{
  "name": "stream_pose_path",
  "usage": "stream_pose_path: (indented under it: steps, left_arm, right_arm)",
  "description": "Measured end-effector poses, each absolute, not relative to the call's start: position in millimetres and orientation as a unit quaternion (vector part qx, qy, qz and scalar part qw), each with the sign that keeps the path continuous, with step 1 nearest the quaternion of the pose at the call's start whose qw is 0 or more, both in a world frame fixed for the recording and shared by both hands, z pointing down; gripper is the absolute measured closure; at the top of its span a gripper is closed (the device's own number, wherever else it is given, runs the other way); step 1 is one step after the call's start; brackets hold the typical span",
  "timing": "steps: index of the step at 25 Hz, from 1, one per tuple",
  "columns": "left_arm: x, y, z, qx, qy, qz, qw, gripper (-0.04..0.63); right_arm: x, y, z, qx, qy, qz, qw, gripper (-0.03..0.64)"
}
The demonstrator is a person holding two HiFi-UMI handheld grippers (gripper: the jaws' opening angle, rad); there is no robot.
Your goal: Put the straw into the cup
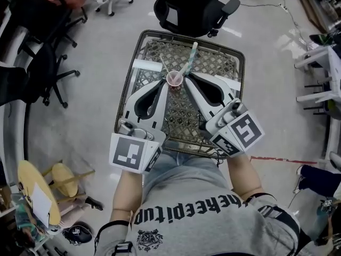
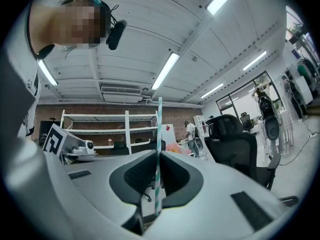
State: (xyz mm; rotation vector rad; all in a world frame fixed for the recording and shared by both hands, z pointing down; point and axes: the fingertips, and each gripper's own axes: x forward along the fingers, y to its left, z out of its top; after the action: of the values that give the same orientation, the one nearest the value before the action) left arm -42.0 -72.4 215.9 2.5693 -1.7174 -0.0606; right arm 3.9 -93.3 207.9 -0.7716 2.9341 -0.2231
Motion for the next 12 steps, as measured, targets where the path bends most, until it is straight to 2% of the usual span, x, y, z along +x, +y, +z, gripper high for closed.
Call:
stream_pose_path:
  steps: [12]
  left_arm:
    - [-67.5,-110.1,227.5,0.854,-0.519,-0.016,0.047,0.578]
  right_arm:
    - [-21.0,-129.3,221.1,-0.298,0.950,-0.086,0.037,0.578]
